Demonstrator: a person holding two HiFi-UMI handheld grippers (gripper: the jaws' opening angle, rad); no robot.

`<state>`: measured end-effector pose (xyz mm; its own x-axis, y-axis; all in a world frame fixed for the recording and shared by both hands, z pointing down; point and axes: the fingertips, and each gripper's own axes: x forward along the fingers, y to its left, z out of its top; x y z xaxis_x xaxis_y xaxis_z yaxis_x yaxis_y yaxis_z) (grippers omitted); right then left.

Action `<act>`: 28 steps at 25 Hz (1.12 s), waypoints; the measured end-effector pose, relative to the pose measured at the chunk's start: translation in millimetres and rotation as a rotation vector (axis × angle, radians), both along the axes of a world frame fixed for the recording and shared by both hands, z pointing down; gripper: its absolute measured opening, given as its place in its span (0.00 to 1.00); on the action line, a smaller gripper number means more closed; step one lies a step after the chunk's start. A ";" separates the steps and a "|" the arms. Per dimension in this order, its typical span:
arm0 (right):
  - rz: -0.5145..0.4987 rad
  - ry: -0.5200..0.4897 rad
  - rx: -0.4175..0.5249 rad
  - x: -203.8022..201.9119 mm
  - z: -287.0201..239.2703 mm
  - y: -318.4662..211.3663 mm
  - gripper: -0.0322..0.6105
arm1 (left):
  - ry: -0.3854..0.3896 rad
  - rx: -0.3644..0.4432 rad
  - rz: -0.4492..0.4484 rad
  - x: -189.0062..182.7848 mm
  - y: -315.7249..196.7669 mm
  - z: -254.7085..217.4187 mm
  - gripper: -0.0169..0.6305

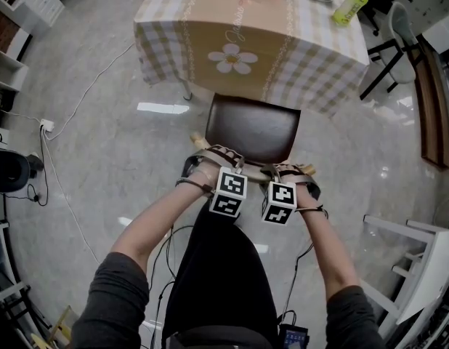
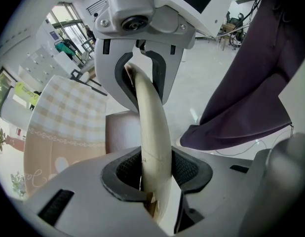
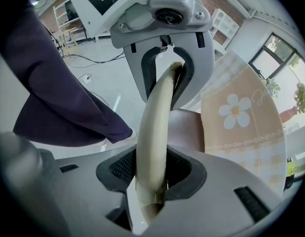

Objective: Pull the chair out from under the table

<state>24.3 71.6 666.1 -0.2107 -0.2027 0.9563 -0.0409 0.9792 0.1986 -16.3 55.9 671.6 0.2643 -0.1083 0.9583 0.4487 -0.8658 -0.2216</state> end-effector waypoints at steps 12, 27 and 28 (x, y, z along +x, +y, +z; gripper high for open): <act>-0.003 -0.004 0.000 -6.9 0.0 26.9 0.27 | -0.005 -0.001 0.001 -6.7 27.5 0.1 0.26; 0.002 0.002 -0.008 -11.1 1.2 58.1 0.27 | -0.011 0.008 0.004 -12.7 56.6 -0.2 0.26; 0.001 0.002 -0.009 -11.6 0.7 60.2 0.27 | -0.013 0.007 0.004 -13.0 58.7 0.1 0.26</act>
<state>12.7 131.7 666.8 -0.2089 -0.1946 0.9584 -0.0412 0.9809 0.1902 -29.3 114.6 671.7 0.2526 -0.1143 0.9608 0.4548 -0.8625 -0.2222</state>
